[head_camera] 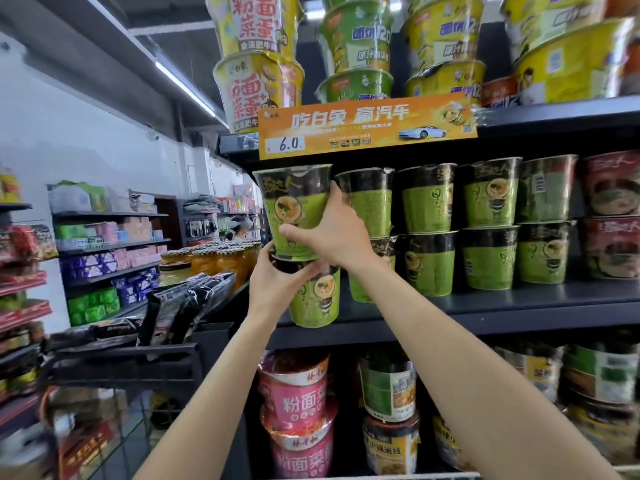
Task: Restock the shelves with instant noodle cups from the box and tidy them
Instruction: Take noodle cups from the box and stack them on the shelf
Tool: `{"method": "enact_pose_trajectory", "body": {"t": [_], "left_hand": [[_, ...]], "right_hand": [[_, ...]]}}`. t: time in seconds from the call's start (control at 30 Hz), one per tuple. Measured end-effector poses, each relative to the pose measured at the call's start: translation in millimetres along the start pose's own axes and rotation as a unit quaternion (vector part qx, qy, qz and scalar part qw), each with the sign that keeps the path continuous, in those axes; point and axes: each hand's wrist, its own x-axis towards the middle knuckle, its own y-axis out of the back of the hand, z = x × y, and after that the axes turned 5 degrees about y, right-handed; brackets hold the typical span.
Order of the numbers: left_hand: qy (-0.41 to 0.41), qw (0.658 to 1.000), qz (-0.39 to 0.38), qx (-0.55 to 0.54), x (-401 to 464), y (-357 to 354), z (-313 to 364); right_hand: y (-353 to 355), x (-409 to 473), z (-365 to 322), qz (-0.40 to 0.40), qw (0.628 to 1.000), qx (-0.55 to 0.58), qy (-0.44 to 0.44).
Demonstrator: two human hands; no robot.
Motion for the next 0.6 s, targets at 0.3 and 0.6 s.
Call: {"method": "enact_pose_trajectory", "body": {"t": [0.3,0.6], "left_hand": [[0.062,0.990,0.050,0.113,45.5,-25.4,-12.8],[0.016,0.976,0.051,0.211,45.3,-31.5,-21.8]], "right_hand": [[-34.4,28.4,20.1,0.068,0.996,-0.049,-0.044],[-49.1,32.7,34.3,0.083,0.995,-0.062,-0.015]]}}
